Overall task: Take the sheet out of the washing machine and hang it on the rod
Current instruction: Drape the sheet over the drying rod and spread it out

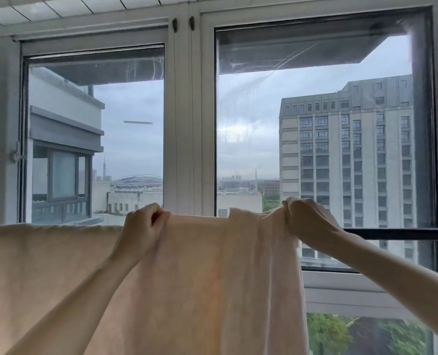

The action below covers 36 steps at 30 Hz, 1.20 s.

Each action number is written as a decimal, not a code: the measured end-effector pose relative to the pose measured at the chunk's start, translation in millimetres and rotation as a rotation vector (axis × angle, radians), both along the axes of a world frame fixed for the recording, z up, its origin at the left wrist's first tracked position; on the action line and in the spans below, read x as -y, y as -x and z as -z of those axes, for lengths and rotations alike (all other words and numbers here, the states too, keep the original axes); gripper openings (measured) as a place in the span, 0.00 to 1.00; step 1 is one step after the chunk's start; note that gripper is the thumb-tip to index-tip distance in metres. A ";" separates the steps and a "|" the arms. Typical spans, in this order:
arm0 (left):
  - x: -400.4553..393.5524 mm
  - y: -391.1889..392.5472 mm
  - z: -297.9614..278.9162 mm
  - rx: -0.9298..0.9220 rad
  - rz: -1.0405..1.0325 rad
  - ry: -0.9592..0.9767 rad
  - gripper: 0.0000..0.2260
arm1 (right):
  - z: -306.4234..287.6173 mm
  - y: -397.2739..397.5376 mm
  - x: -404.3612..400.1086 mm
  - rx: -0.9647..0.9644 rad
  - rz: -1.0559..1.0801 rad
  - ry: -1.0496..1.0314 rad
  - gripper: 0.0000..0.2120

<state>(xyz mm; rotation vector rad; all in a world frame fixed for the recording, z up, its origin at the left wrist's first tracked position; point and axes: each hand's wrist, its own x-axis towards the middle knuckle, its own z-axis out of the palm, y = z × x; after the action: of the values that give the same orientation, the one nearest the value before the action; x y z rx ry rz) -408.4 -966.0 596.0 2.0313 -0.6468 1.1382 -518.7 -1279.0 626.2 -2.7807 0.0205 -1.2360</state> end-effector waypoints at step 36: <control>112.4 80.4 7.9 -0.566 0.247 0.069 0.24 | -45.5 1.6 -46.9 -0.074 -0.526 -0.673 0.12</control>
<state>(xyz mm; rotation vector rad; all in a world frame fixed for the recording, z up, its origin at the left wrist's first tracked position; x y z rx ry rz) -488.8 -1078.4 588.2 2.0146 -0.5360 0.4034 -520.4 -1232.1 671.7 -2.0561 -0.2293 -0.7967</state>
